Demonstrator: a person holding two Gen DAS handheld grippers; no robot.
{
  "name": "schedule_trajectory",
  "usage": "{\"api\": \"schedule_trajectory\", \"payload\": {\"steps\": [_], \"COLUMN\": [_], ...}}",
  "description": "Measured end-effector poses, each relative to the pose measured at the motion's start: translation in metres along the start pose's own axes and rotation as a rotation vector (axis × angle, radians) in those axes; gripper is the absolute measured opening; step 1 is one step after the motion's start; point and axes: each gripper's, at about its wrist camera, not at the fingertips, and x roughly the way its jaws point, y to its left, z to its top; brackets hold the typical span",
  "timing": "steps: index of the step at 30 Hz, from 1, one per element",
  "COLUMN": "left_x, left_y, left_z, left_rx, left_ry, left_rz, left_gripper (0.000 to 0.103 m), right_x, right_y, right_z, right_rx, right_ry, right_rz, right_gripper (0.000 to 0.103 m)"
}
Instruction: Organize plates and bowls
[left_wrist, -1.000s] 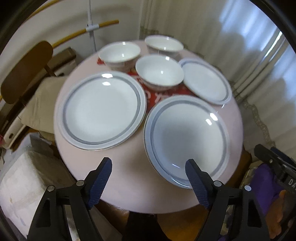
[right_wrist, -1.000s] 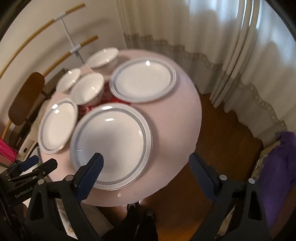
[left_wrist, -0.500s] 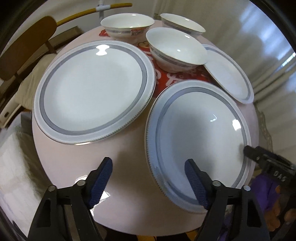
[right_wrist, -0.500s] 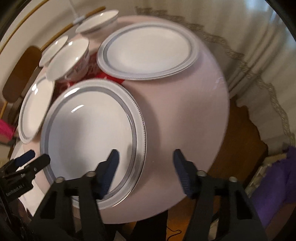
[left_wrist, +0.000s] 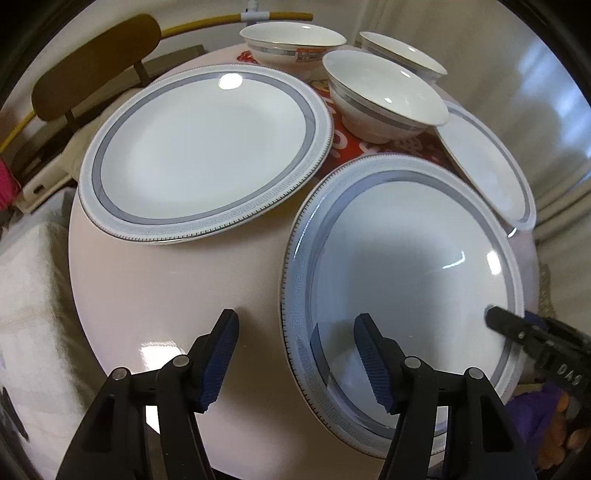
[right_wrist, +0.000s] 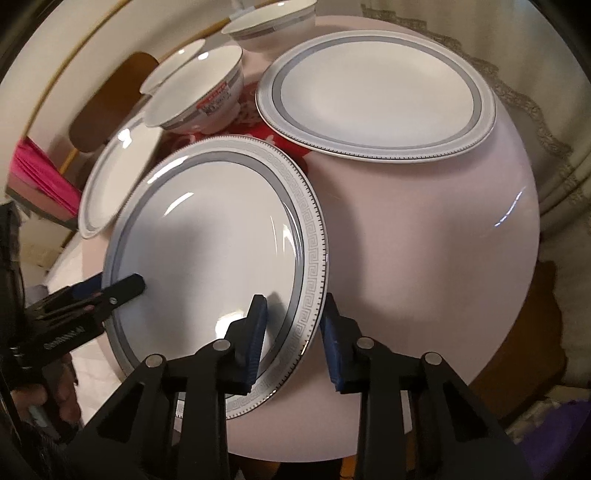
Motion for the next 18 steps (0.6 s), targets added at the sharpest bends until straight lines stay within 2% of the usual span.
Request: {"api": "schedule_trajectory", "payload": {"steps": [4, 7, 9, 13, 18], "left_x": [0.001, -0.002, 0.001, -0.001, -0.007], "left_y": [-0.001, -0.001, -0.002, 0.001, 0.010], "left_z": [-0.005, -0.010, -0.012, -0.018, -0.021], "left_rx": [-0.023, -0.015, 0.001, 0.004, 0.011], "left_ry": [-0.029, -0.071, -0.098, -0.120, -0.119], "left_rz": [-0.008, -0.032, -0.068, -0.080, -0.107], "left_gripper": [0.057, 0.047, 0.033, 0.031, 0.025], "right_x": [-0.004, -0.005, -0.005, -0.001, -0.002], "right_y": [-0.008, -0.012, -0.012, -0.020, -0.021], "right_z": [-0.004, -0.005, -0.007, -0.008, -0.009], "right_rx": [0.034, 0.050, 0.054, 0.111, 0.109], "right_ry": [-0.022, -0.035, -0.051, -0.065, -0.070], "right_rz": [0.046, 0.057, 0.088, 0.157, 0.161], "right_gripper": [0.029, 0.027, 0.019, 0.017, 0.016]}}
